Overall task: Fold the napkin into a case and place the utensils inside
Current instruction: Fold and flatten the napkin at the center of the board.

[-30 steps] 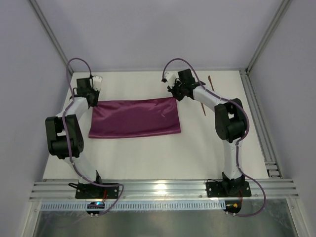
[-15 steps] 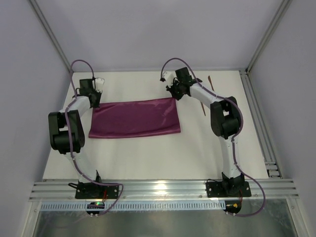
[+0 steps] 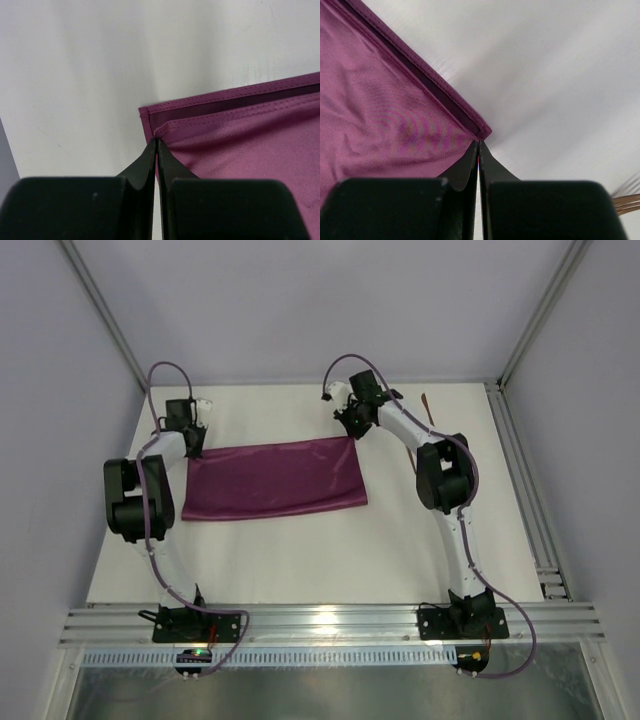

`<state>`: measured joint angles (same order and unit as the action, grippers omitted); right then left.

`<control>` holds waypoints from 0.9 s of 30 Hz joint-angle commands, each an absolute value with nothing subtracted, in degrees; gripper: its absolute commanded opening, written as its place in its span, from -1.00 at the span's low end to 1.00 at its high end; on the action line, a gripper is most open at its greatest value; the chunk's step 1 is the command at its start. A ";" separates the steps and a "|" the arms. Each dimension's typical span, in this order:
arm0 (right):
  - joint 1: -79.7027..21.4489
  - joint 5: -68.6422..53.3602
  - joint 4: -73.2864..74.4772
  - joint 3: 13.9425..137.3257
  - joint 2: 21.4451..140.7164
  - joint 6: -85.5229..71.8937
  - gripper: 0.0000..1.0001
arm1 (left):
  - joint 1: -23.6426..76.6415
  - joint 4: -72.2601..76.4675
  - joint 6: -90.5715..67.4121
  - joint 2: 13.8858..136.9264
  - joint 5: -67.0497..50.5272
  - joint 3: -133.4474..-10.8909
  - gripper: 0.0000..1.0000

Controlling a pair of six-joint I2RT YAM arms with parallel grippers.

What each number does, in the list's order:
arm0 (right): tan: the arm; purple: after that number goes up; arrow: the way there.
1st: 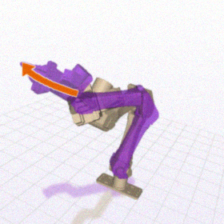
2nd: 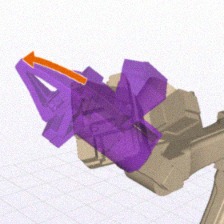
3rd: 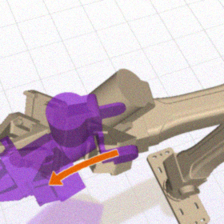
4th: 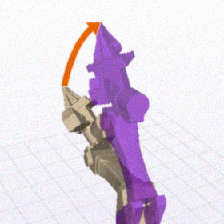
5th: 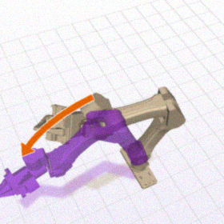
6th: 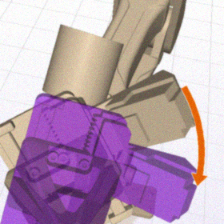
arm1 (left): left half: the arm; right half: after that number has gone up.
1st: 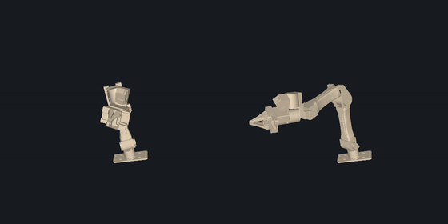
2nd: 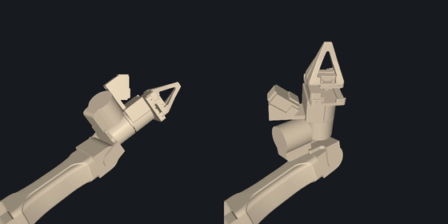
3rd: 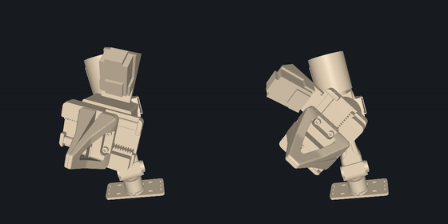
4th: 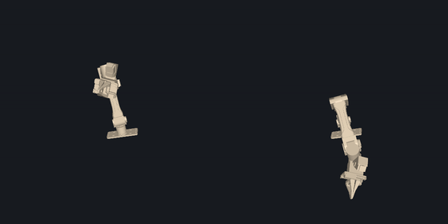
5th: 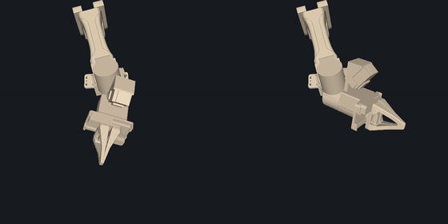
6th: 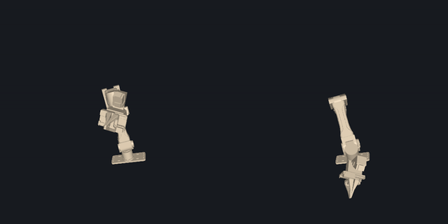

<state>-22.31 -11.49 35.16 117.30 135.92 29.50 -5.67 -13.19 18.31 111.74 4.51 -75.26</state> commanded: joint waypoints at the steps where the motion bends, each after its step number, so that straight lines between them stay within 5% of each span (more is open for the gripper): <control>1: -22.24 -10.55 40.08 120.76 136.93 27.34 -0.92 | -5.54 -12.48 16.88 112.15 7.91 -77.26 -0.98; 27: -22.24 -8.00 34.72 121.29 136.14 21.53 -0.92 | -5.54 -12.22 17.14 111.71 8.09 -76.38 -1.00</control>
